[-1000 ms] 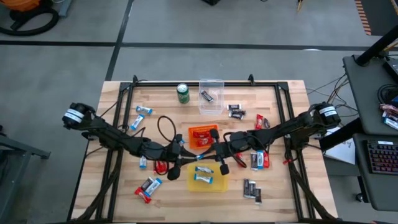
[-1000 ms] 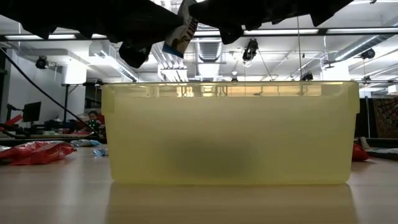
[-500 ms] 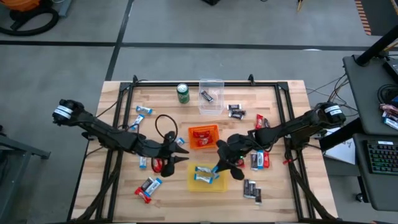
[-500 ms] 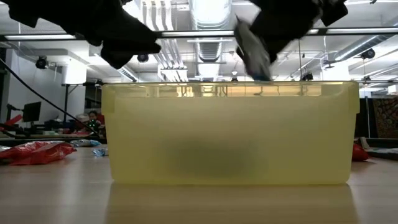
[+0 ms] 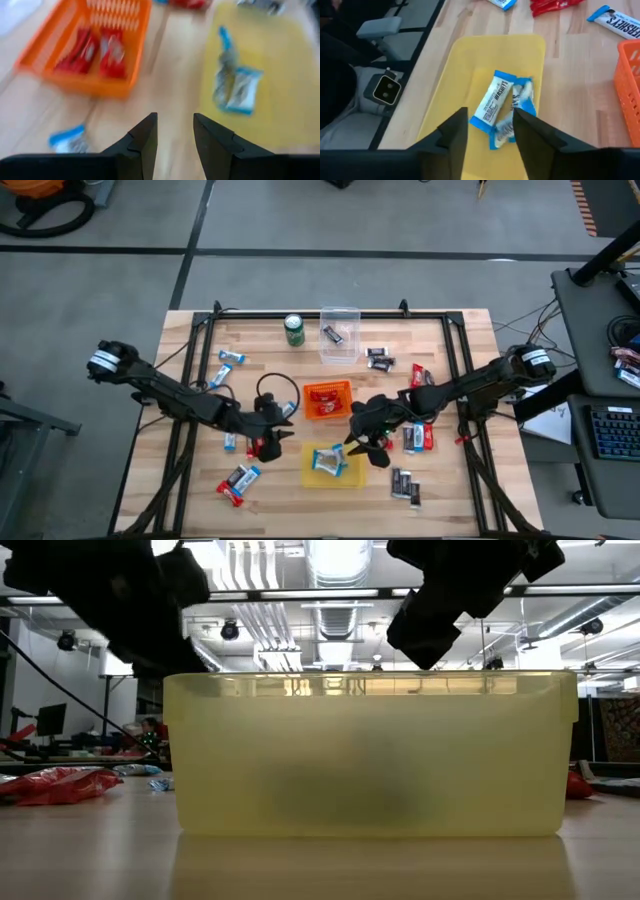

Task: Sort candy
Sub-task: Put the white candy into the yellow bin

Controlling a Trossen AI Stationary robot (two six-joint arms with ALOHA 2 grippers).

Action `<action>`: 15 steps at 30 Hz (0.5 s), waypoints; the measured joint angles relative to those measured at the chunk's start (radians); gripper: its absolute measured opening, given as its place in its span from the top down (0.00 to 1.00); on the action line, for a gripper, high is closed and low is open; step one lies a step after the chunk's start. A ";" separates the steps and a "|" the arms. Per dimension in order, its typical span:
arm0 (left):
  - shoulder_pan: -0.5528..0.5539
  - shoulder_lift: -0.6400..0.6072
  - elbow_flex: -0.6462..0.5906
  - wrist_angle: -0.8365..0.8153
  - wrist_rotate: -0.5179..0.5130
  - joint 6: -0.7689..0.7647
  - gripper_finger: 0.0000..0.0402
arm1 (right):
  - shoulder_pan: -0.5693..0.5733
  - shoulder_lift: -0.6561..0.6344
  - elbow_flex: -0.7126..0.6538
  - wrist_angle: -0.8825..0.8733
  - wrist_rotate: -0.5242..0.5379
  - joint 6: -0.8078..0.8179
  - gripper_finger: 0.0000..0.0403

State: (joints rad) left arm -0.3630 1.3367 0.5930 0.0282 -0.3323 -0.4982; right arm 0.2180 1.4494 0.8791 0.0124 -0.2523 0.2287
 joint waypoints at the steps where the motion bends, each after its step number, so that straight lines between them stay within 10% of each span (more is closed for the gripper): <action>1: 0.000 0.002 0.000 -0.033 -0.006 -0.016 0.72 | 0.000 0.000 0.000 0.000 0.012 0.000 0.60; 15: 0.006 0.005 -0.054 -0.175 -0.117 -0.100 0.54 | -0.002 0.000 0.000 0.001 0.099 -0.031 0.56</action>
State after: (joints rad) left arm -0.3565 1.3415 0.5388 -0.1471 -0.4488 -0.5982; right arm 0.2157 1.4494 0.8791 0.0132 -0.1531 0.1979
